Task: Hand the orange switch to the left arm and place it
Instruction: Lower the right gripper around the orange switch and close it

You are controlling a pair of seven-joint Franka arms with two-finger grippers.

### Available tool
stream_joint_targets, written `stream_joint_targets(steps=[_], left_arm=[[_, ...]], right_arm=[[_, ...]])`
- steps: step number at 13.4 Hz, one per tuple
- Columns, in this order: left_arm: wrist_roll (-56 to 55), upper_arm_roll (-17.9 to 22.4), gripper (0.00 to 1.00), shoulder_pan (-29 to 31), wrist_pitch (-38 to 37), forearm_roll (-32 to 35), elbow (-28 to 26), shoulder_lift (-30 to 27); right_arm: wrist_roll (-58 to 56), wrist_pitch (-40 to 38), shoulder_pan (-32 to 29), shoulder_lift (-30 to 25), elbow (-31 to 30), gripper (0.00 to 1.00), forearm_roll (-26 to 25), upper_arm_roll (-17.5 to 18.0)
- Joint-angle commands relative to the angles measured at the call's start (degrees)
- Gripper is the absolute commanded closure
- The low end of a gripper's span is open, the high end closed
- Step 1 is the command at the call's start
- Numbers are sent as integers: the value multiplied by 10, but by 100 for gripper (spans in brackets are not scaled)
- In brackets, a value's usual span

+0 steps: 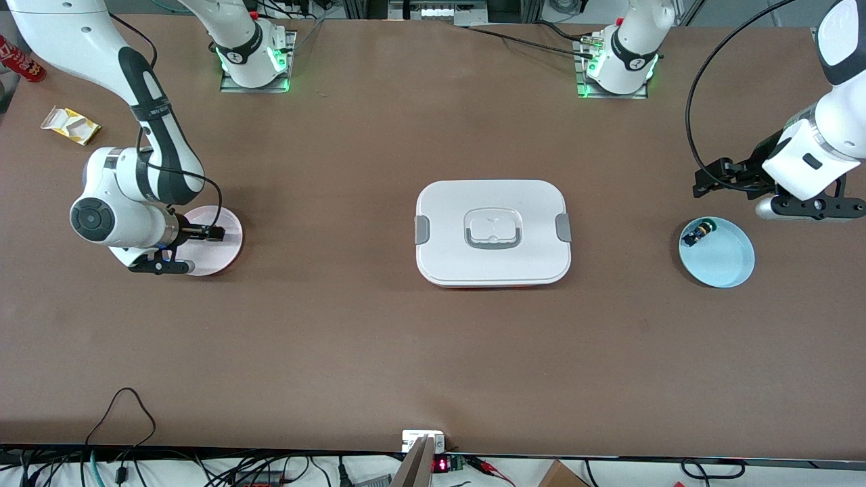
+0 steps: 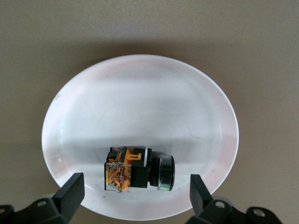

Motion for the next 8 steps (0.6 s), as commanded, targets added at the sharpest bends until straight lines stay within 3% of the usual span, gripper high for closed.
stream_joint_targets(steps=[1,8], left_arm=[[-9,-1,0,-1,-13,9,19,9],[-9,-2,0,-1,-13,9,19,9]], right_arm=[[11,13,-3,7,-11,0,-11,4],[12,18,-14,17,-12,0,-11,4]])
